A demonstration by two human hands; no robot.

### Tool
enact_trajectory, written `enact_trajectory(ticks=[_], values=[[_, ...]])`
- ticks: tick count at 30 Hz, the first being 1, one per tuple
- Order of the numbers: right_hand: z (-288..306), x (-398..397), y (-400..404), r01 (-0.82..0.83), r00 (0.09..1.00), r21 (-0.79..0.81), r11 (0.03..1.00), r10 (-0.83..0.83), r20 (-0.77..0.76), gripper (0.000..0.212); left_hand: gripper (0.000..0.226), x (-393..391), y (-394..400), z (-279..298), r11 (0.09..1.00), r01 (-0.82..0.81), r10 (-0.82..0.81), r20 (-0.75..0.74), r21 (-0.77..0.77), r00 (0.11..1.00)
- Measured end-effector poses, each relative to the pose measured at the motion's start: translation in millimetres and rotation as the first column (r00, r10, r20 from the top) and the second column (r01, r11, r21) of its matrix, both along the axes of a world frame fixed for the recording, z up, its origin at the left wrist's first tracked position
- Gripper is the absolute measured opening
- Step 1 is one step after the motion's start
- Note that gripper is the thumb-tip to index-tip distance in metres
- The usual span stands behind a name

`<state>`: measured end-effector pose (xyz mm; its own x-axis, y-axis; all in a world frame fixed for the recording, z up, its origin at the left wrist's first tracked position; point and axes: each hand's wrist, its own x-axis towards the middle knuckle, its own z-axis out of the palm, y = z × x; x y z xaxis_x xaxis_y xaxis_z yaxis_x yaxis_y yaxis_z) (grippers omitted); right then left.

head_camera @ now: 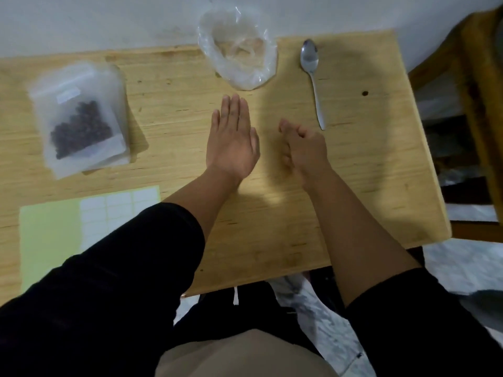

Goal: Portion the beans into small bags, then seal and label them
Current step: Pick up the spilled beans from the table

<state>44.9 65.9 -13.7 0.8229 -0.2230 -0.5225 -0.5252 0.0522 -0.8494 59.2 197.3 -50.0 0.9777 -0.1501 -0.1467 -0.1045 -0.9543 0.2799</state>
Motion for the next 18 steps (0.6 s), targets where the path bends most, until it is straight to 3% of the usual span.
enact_trajectory(ticks=[3,7,10,12,15,18], values=[[2,-22,-10,0.131,0.990,0.436,0.891,-0.140,-0.011,0.024,0.059,-17,-8,4,0.998,0.059,-0.059,-0.018,-0.029,0.998],[5,-43,-31,0.230,0.969,0.655,0.720,-0.233,-0.084,0.025,0.059,-51,-34,9,0.980,0.187,-0.189,-0.023,-0.073,0.982],[7,-53,-53,0.300,0.944,0.682,0.667,-0.309,-0.113,0.021,0.058,-59,-58,10,0.962,0.263,-0.267,-0.048,-0.077,0.962],[10,-56,-71,0.336,0.928,0.651,0.681,-0.357,-0.105,0.020,0.058,-59,-78,11,0.946,0.319,-0.322,-0.062,-0.054,0.945],[12,-54,-98,0.347,0.927,0.542,0.766,-0.367,-0.075,0.023,0.058,-52,-106,12,0.932,0.357,-0.360,-0.048,-0.066,0.932],[8,-48,-126,0.303,0.952,0.328,0.895,-0.303,-0.052,0.029,0.058,-35,-133,12,0.930,0.360,-0.362,-0.005,-0.073,0.932]])
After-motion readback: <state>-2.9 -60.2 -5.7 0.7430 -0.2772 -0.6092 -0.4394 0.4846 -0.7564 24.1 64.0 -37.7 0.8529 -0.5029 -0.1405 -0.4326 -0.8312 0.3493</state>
